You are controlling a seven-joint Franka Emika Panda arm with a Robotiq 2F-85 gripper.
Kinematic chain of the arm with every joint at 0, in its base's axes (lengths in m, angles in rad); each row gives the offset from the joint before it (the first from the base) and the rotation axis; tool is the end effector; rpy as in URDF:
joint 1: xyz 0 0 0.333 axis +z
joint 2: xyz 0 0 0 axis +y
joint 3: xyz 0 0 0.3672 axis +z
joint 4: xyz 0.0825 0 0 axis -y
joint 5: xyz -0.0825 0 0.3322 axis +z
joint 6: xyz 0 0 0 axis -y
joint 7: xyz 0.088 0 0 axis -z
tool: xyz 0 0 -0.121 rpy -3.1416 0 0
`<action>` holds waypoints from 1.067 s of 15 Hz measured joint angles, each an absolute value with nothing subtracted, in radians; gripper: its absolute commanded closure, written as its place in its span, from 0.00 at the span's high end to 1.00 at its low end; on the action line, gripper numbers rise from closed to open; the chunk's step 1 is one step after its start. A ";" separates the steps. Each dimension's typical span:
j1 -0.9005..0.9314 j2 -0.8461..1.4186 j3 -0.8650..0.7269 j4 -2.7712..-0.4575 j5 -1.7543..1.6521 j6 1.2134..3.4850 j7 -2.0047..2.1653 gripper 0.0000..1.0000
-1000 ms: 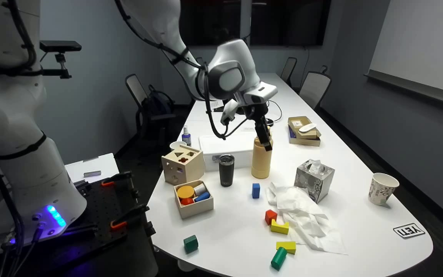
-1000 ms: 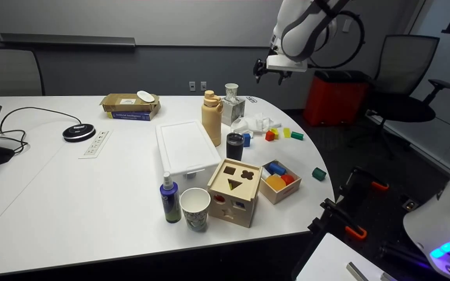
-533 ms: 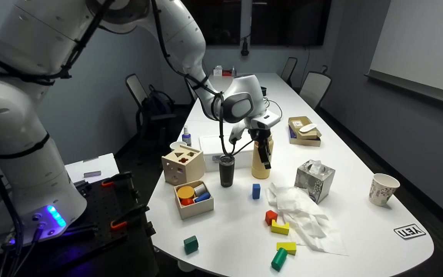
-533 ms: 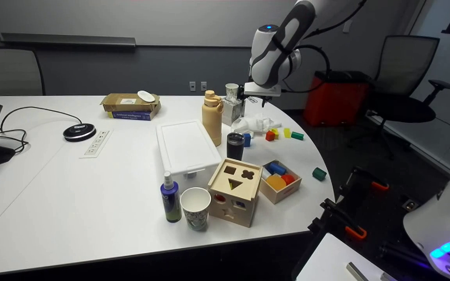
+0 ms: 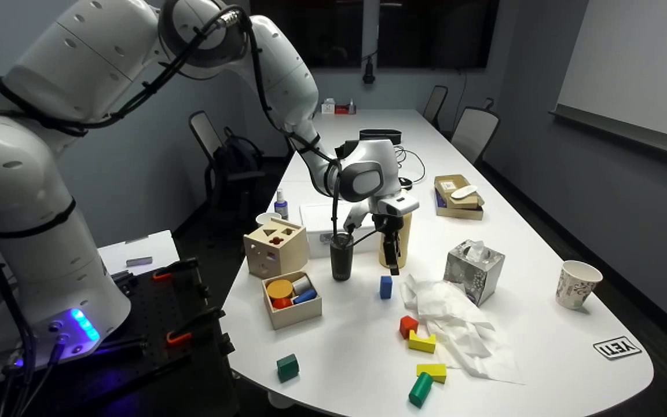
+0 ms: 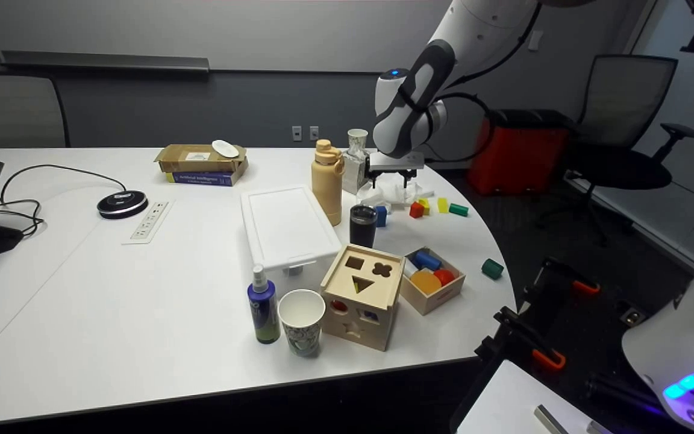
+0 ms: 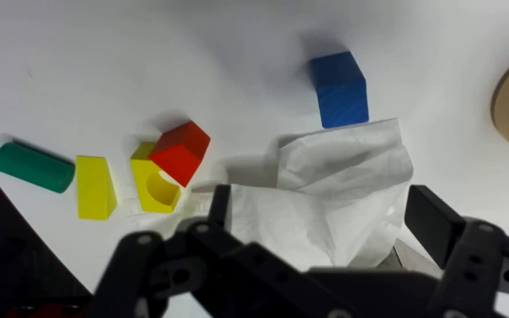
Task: Pick up the blue object and put it in the box
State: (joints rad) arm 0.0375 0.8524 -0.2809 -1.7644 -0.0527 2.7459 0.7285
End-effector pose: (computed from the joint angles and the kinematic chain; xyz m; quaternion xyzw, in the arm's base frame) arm 0.6624 -0.1326 0.1743 0.9094 -0.3929 0.1018 0.0913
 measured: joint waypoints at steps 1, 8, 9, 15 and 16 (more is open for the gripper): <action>0.037 0.863 -0.282 -1.759 -0.052 2.736 0.729 1.00; 0.018 0.915 -0.234 -1.738 -0.003 2.690 0.647 1.00; 0.010 0.917 -0.221 -1.733 0.010 2.686 0.623 1.00; -0.010 0.945 -0.202 -1.673 0.041 2.642 0.541 1.00; -0.014 0.955 -0.202 -1.660 0.041 2.636 0.532 1.00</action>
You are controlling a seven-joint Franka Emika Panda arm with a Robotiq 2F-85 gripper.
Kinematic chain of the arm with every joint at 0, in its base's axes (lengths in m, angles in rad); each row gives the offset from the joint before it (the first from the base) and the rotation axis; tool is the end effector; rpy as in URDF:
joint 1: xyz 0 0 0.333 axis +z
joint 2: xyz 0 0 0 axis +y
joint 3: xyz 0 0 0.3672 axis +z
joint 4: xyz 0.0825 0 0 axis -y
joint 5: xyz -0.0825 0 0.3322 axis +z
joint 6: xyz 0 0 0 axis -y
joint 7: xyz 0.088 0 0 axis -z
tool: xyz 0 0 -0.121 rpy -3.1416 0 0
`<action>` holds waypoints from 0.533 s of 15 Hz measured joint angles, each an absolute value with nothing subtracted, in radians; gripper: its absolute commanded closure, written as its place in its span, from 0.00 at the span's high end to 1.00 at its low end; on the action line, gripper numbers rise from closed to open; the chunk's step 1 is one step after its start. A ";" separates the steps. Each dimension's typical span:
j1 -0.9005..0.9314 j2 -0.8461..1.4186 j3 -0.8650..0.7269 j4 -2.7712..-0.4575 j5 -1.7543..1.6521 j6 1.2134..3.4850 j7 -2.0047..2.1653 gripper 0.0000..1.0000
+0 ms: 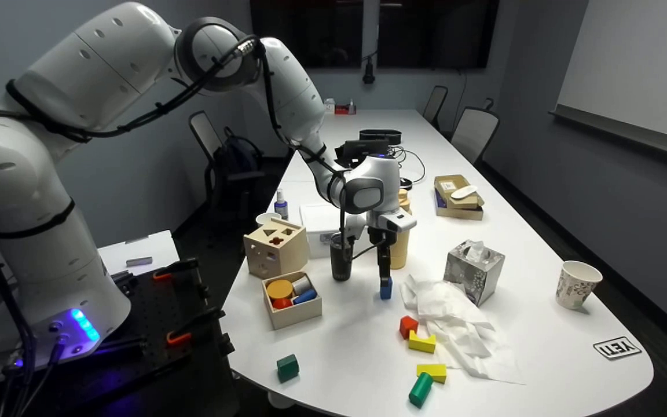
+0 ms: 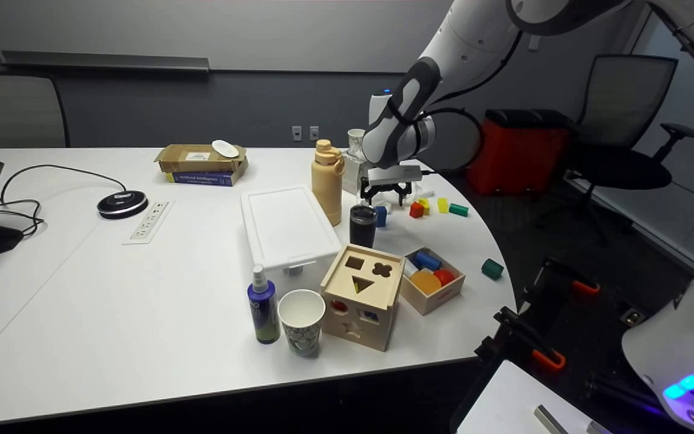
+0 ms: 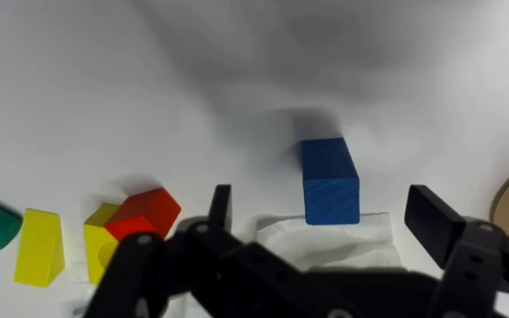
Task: Pick up the blue object and put it in the box
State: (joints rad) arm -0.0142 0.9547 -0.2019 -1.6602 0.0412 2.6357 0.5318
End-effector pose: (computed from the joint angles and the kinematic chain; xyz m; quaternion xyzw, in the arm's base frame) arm 0.6677 -0.1246 0.1226 0.9373 -0.3405 0.0306 0.0671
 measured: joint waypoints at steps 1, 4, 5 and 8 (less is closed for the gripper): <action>-0.018 0.965 -0.202 -1.647 0.041 2.628 0.526 1.00; -0.022 1.000 -0.202 -1.612 0.041 2.609 0.508 1.00; -0.022 1.011 -0.202 -1.600 0.041 2.605 0.506 1.00; -0.022 1.041 -0.199 -1.565 0.041 2.598 0.497 0.65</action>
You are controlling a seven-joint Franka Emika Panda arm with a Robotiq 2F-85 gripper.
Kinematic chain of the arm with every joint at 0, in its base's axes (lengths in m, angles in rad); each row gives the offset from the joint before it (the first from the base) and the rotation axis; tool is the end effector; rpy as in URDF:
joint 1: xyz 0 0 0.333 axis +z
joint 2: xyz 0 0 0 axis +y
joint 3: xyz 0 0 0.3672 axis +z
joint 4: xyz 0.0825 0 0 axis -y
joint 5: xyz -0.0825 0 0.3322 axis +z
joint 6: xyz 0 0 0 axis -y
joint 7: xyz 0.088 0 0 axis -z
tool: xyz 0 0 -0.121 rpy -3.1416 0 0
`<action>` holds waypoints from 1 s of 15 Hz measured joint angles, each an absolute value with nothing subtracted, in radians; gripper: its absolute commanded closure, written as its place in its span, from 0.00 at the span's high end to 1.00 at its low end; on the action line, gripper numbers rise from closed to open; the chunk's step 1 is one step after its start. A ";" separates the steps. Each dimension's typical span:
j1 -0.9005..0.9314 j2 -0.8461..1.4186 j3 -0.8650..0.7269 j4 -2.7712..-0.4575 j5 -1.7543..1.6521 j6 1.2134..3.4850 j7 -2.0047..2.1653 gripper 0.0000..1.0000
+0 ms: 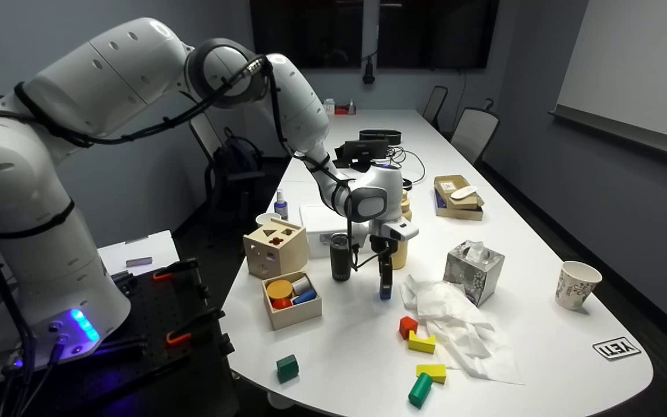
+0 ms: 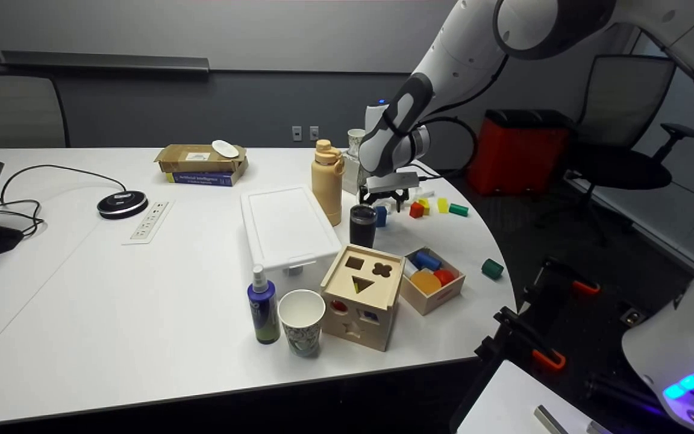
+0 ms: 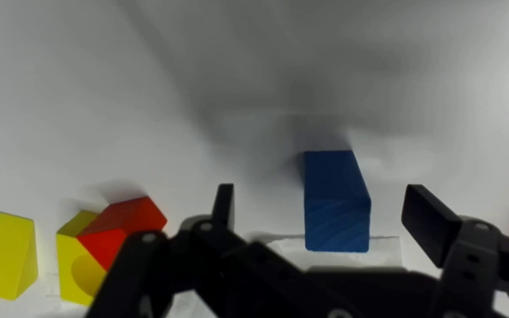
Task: Pick up the blue object and put it in the box
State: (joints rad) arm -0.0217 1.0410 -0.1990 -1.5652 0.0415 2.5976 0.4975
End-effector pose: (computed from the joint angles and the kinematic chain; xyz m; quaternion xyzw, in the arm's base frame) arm 0.6777 -0.1266 0.0917 0.9440 -0.3214 0.0155 0.0733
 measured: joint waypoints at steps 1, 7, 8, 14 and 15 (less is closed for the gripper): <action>-0.022 1.049 -0.199 -1.555 0.041 2.597 0.497 0.58; -0.024 1.080 -0.199 -1.509 0.041 2.597 0.497 0.11; -0.024 1.082 -0.199 -1.506 0.041 2.597 0.497 0.09; -0.030 1.059 -0.180 -1.510 0.057 2.597 0.472 0.09; -0.031 1.037 -0.173 -1.520 0.064 2.597 0.455 0.09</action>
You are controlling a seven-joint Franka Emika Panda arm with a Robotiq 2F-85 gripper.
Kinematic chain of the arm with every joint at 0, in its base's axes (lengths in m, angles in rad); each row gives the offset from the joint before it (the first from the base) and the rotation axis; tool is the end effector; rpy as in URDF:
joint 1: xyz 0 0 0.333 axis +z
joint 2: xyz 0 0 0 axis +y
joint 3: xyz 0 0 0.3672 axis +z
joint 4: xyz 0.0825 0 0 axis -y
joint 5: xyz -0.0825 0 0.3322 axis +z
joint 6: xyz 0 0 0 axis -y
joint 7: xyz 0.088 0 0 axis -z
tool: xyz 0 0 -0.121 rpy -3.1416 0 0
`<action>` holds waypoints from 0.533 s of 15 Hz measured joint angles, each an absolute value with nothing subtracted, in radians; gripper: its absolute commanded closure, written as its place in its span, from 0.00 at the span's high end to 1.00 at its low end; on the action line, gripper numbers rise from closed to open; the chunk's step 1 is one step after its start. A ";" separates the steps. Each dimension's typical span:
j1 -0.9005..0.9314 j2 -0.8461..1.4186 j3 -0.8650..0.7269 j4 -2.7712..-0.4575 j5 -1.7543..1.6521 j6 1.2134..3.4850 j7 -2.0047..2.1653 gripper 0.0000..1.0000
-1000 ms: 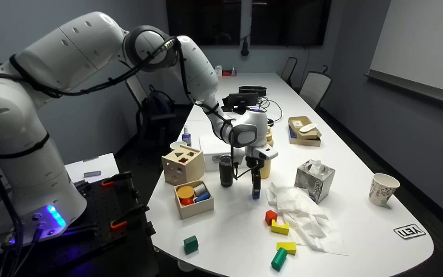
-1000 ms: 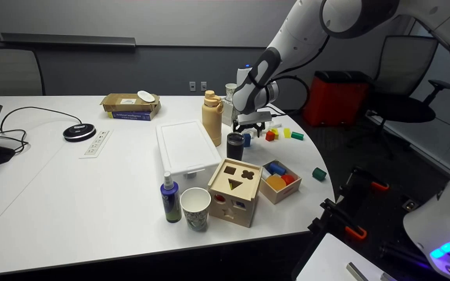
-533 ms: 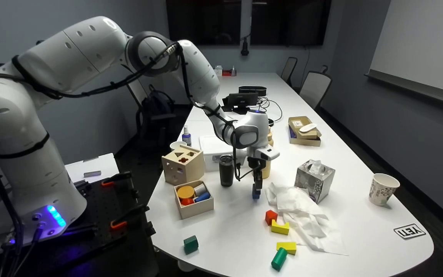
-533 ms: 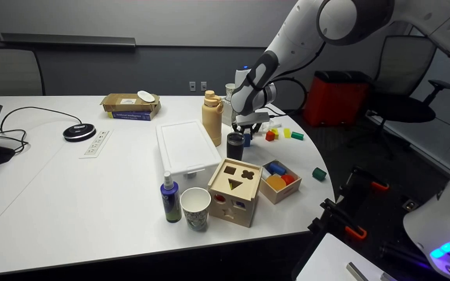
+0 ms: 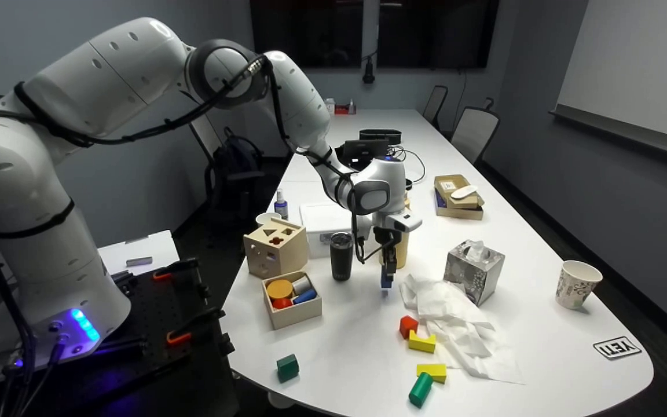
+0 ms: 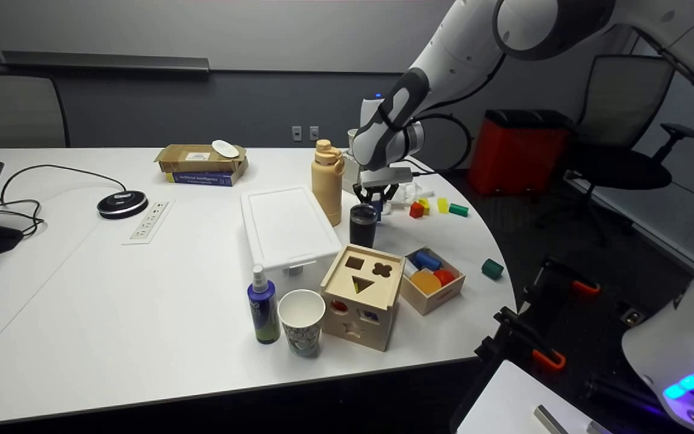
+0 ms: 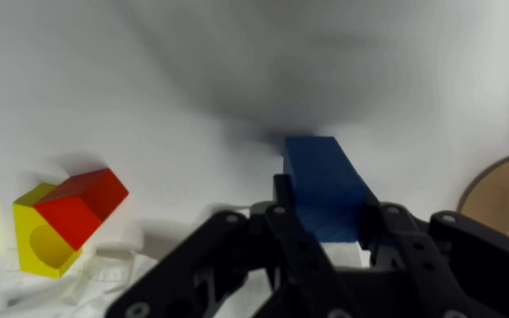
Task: Pick up the blue object and put it in the box
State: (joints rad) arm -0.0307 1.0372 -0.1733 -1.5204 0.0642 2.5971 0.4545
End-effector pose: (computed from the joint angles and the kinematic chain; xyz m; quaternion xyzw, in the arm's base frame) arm 0.6952 -0.1185 0.1070 0.9498 -0.3067 0.0342 0.0522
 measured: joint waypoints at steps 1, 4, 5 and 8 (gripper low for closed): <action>-0.032 1.007 -0.166 -1.538 0.068 2.597 0.434 0.09; -0.045 0.873 -0.136 -1.635 0.075 2.594 0.349 0.09; -0.053 0.822 -0.121 -1.675 0.077 2.587 0.316 0.09; -0.088 0.663 -0.059 -1.801 0.092 2.538 0.197 0.09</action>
